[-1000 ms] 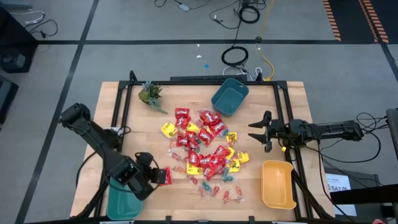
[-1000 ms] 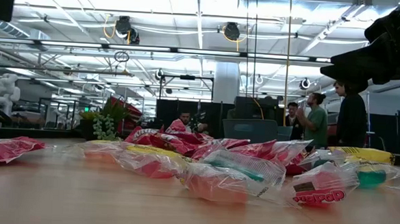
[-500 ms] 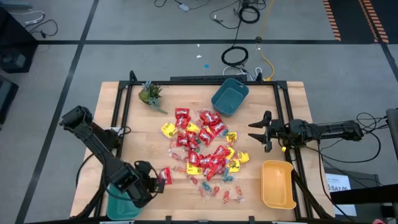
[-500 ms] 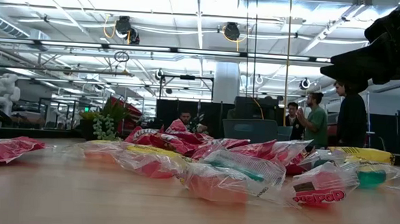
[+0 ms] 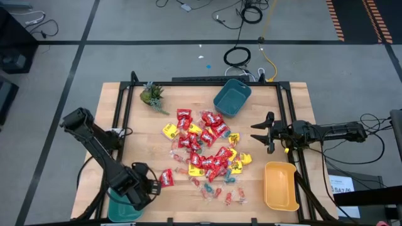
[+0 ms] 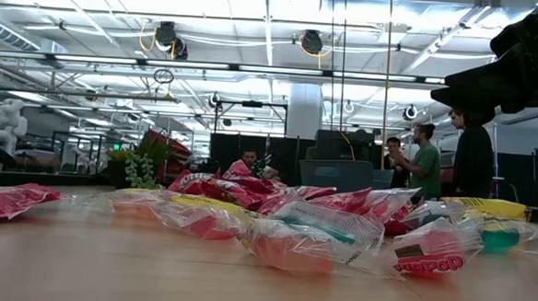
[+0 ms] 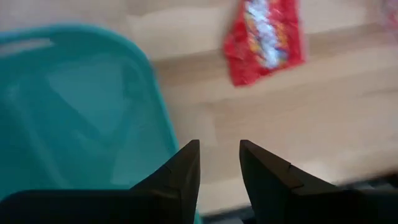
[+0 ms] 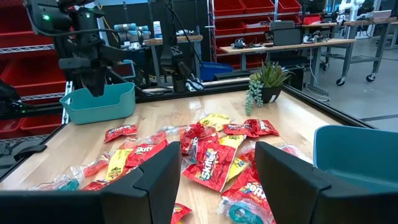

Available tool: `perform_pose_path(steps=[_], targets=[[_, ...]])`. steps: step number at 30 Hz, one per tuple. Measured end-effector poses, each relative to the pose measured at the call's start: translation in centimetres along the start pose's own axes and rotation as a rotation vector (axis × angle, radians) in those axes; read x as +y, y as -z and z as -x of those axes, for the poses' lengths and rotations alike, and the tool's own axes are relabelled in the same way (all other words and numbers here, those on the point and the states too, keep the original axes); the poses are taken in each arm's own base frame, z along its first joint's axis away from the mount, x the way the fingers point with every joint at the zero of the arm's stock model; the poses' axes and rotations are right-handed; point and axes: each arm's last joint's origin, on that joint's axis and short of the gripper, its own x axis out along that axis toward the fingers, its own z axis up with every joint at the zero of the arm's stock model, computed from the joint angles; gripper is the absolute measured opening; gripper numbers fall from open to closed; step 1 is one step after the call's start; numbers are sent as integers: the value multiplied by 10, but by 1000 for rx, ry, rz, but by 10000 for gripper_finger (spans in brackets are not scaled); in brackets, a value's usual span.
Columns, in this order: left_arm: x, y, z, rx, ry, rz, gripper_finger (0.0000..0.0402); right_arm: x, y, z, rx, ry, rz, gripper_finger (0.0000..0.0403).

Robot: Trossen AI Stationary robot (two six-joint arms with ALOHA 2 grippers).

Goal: Sort candy
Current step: Move the green bin to the top left of the table

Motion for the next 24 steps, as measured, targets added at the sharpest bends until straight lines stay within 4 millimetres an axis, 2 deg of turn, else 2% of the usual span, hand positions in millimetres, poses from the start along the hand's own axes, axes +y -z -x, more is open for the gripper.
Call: perform_pose_path(steps=[3,15,24], targets=[[1,5,-10,10,-67,-9,123,0,0,0,0,0,0,196],[-11,19,-49,23,-107,-9,123,0,0,0,0,0,0,196],[-23,25,-51,86,-2,-5,123,0,0,0,0,0,0,196]])
